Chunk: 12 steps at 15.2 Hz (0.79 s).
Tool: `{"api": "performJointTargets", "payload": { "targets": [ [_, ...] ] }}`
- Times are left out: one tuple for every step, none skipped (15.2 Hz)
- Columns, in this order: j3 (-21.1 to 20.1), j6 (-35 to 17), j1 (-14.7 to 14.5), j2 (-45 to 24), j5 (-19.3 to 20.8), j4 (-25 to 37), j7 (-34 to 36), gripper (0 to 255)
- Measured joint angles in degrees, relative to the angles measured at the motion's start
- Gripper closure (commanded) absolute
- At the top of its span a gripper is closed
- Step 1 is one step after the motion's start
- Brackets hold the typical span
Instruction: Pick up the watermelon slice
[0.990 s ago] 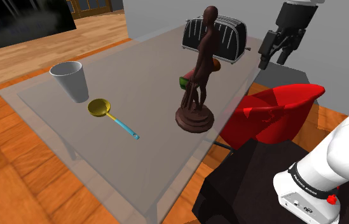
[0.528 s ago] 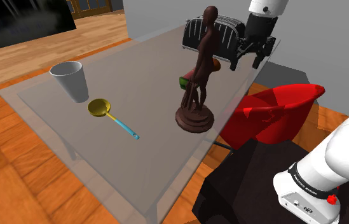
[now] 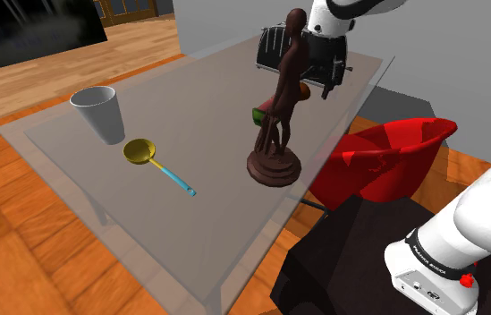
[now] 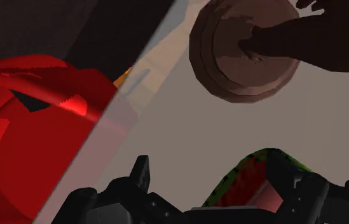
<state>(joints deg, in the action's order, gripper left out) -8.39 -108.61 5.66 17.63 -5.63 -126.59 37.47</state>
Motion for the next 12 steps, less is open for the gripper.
{"api": "performJointTargets", "payload": {
  "targets": [
    [-0.22,-1.13,0.47,-2.27,0.35,1.27,1.81,0],
    [-0.19,-2.03,1.02,-4.24,0.75,2.43,3.36,0],
    [-0.45,-3.20,1.35,-6.62,1.16,3.76,5.31,0],
    [-0.62,-3.80,1.68,-8.93,1.64,5.55,7.29,0],
    [-0.63,-4.20,1.99,-10.66,2.05,6.98,9.11,0],
    [-0.48,-5.03,2.40,-12.58,2.53,8.15,10.67,0],
    [-0.65,-5.96,2.46,-14.64,2.97,9.38,12.79,0],
    [-0.65,-6.58,2.61,-17.09,3.53,11.29,14.81,0],
    [-0.44,-6.95,2.84,-19.24,4.03,13.12,16.55,0],
    [-0.20,-7.18,3.03,-21.14,4.50,14.87,18.24,0],
    [0.06,-7.46,3.16,-23.28,4.97,16.80,19.94,0],
    [0.33,-7.97,3.22,-25.37,5.43,18.46,21.70,0]
  ]
}}
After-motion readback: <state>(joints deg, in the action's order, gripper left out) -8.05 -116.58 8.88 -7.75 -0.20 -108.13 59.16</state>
